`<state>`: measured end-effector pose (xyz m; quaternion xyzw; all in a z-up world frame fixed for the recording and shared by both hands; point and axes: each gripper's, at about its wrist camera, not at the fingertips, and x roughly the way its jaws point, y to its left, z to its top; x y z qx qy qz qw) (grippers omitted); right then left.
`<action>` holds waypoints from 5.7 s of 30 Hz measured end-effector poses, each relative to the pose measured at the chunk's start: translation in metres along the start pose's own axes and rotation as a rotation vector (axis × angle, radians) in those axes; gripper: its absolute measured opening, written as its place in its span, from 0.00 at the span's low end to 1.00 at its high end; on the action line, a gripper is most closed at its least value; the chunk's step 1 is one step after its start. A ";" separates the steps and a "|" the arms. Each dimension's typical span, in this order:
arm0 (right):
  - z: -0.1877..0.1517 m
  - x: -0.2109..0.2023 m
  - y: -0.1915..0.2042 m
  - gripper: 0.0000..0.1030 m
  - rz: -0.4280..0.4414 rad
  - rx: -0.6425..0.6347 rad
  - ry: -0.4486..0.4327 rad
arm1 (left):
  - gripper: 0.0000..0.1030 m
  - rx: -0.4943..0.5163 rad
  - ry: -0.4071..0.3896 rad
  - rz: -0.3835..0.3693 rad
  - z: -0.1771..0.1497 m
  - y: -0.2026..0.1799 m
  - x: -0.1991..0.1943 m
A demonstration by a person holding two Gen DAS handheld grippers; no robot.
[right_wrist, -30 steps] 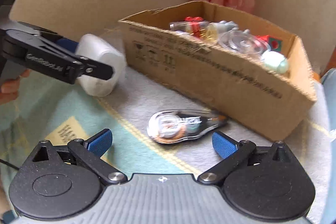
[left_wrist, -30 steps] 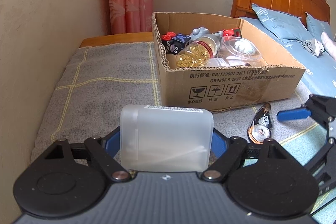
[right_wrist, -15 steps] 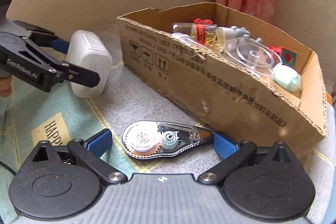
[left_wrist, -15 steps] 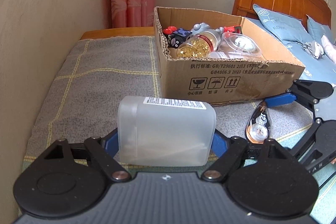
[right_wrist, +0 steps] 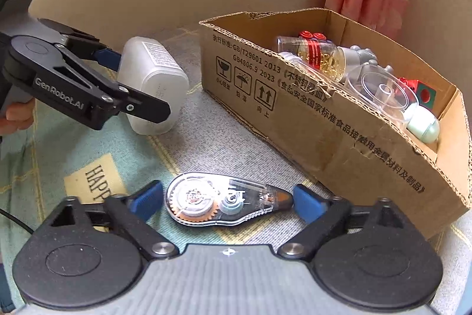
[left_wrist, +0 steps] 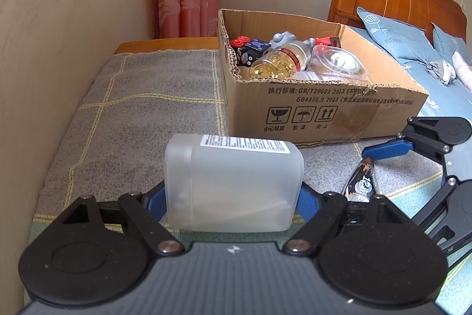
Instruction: Organize rigid objects
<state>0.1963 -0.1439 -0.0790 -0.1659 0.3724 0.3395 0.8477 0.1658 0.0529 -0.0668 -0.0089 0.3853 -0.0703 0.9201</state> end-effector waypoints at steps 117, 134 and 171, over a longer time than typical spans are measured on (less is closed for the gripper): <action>0.011 -0.147 0.014 1.00 -0.492 0.647 -0.027 | 0.99 0.014 -0.067 0.111 0.041 -0.082 -0.106; 0.010 -0.150 0.013 1.00 -0.498 0.650 -0.037 | 0.99 0.020 -0.055 0.149 0.040 -0.086 -0.110; 0.010 -0.152 0.016 1.00 -0.495 0.638 -0.044 | 0.99 0.031 -0.053 0.159 0.041 -0.091 -0.114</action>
